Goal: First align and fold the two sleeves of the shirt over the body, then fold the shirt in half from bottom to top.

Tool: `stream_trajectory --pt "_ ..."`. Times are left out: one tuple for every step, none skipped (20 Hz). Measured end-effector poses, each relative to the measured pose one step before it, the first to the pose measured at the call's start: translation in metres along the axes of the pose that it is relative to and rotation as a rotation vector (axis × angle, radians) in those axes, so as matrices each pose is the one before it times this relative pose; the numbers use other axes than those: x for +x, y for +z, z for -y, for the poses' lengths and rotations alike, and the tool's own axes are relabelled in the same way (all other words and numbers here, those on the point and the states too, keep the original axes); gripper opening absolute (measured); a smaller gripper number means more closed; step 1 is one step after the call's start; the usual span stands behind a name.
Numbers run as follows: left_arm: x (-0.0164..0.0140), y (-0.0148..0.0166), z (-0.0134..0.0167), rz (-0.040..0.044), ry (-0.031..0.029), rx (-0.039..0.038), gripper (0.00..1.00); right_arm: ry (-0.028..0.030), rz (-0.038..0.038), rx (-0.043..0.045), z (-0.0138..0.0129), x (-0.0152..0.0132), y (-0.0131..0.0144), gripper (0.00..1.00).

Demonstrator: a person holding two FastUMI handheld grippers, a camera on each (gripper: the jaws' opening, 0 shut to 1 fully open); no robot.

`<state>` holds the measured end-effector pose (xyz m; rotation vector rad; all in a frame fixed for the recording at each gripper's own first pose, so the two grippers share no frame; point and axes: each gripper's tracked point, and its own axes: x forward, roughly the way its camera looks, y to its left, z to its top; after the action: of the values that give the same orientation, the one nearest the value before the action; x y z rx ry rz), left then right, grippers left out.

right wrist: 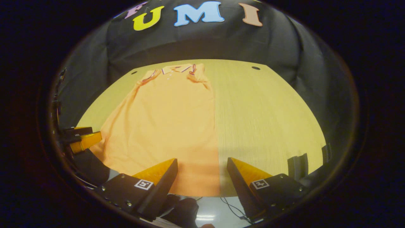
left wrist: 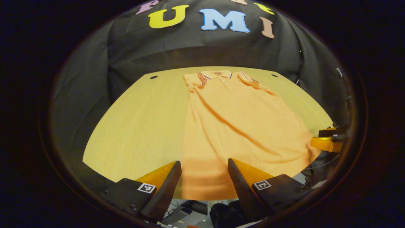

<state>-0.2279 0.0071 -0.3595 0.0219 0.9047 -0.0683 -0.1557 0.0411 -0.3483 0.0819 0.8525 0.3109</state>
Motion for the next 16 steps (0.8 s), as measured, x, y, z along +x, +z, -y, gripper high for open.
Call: stream_trajectory --pt "-0.00144 -0.00594 -0.00067 -0.00871 -0.00717 0.00287 1.0 -0.00032 -0.01744 0.00674 -0.00132 -0.00088 -0.0069 0.97" --pt "-0.00168 -0.00729 0.00042 -0.00931 -0.00787 0.00355 1.0 -0.00262 -0.01441 0.00766 -0.00047 0.0 -0.00595 0.97" --pt "-0.00162 -0.00574 -0.00084 -0.00717 -0.00567 0.00642 1.0 -0.00148 -0.01465 0.00724 0.00029 -0.00014 -0.00468 0.97" --pt "-0.00163 -0.00389 0.00044 -0.00028 -0.00563 0.00661 0.96 -0.00246 -0.01153 0.00361 -0.00052 -0.00342 -0.00556 0.97" --pt "-0.00089 -0.00318 0.00079 -0.00157 -0.00763 0.00588 0.97 -0.01108 0.01443 0.00002 0.00125 -0.00106 0.00361 0.97" --pt "0.00125 -0.00485 0.00127 -0.00123 -0.00537 0.00428 0.96 -0.01067 -0.00902 -0.0045 0.00244 0.00376 -0.0018 0.97" --pt "0.00139 -0.00624 0.00218 -0.01043 -0.00752 -0.00013 0.96 -0.00643 0.00414 -0.01026 -0.00083 -0.0002 0.00055 0.97" --pt "0.00051 -0.00545 -0.00059 -0.00929 0.00142 0.00385 0.96 -0.00619 -0.00861 -0.01733 -0.00132 -0.00037 -0.00244 0.97" --pt "0.00068 0.0012 0.00177 0.01731 -0.00456 0.00207 1.0 -0.00368 0.00482 -0.01506 -0.00101 -0.00124 0.00036 0.97" --pt "-0.00134 0.0006 0.0009 0.00439 -0.00001 -0.0078 0.98 -0.00024 -0.0037 0.00457 -0.00149 -0.00168 -0.00271 0.98" --pt "-0.00047 0.00072 0.00017 0.00313 -0.00096 -0.00754 0.95 -0.00306 0.00184 0.00409 -0.00084 -0.00087 0.00104 0.98" --pt "0.00064 -0.0014 0.00149 -0.003 -0.00723 0.00974 0.98 0.00422 -0.00829 -0.00304 -0.00277 0.00211 -0.00315 0.99" --pt "-0.00004 0.00015 0.00196 -0.00385 -0.00733 0.00866 0.89 0.00134 -0.00099 0.00465 -0.00104 0.00012 0.0008 0.91" --pt "0.00178 0.00113 0.00331 -0.00319 -0.01021 0.00948 0.81 0.00405 -0.0074 0.00124 -0.00102 -0.00214 -0.00028 0.86" --pt "0.00069 0.00245 0.004 -0.00135 -0.01095 0.01067 0.74 0.00626 -0.00721 0.00101 -0.00128 -0.00024 -0.00003 0.69" --pt "0.00091 0.00038 0.00276 0.0023 -0.00452 0.0012 0.55 0.01029 -0.00673 -0.00167 -0.00114 -0.00157 -0.00109 0.6"
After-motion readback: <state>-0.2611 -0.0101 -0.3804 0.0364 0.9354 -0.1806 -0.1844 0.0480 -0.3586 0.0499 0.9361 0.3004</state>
